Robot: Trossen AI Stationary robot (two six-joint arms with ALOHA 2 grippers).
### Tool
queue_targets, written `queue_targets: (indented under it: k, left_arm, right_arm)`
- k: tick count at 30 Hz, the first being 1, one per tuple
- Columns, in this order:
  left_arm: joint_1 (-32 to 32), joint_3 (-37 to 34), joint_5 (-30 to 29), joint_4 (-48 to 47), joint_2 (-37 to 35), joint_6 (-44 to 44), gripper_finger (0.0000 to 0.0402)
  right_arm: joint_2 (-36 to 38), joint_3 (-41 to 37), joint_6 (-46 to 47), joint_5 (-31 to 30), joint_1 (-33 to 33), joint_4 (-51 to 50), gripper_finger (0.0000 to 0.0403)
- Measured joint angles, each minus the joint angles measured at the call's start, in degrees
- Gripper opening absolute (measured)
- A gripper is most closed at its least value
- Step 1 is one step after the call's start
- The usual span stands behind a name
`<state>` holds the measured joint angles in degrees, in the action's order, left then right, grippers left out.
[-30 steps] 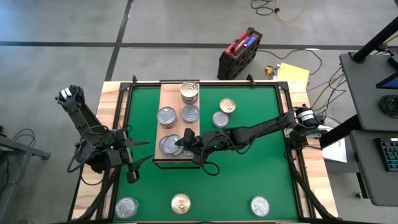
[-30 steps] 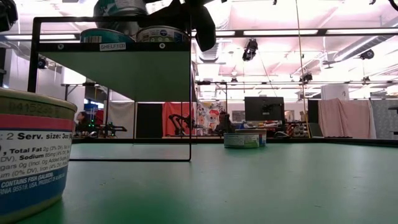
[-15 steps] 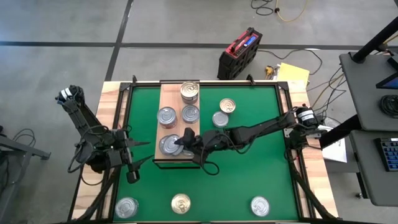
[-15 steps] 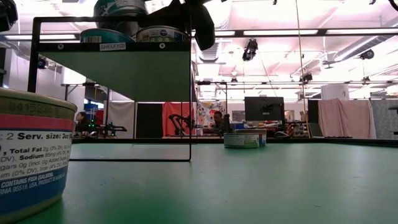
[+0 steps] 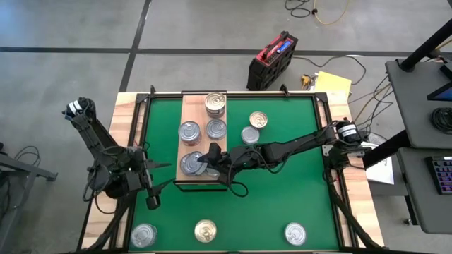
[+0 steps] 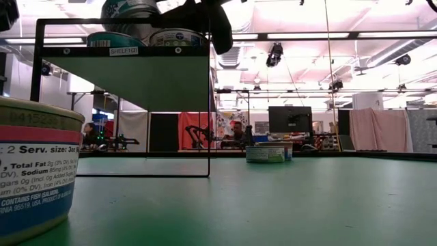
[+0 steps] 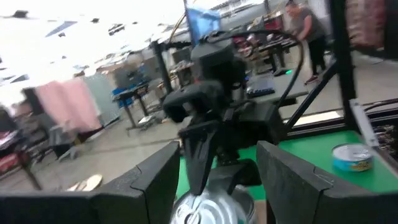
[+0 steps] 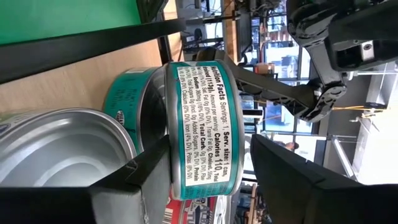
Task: Stack canned seafood by type on shelf
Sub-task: Stack the green and blue tuna can on top of the green and blue tuna can on the shelf
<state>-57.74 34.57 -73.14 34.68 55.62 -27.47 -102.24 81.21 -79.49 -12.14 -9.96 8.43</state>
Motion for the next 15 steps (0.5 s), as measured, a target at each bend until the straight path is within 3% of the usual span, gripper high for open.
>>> queue_targets:
  k: [6, 15]
  left_arm:
    - [0.0, 0.0, -14.3, -1.6, 2.6, 6.5, 0.0195]
    - [-0.9, 0.0, -15.3, -1.8, 5.4, 13.7, 0.0142]
  right_arm:
    - [0.0, 0.0, 0.0, 0.0, 0.0, 0.0, 0.0177]
    - [0.0, 0.0, 0.0, 0.0, 0.0, 0.0, 0.0147]
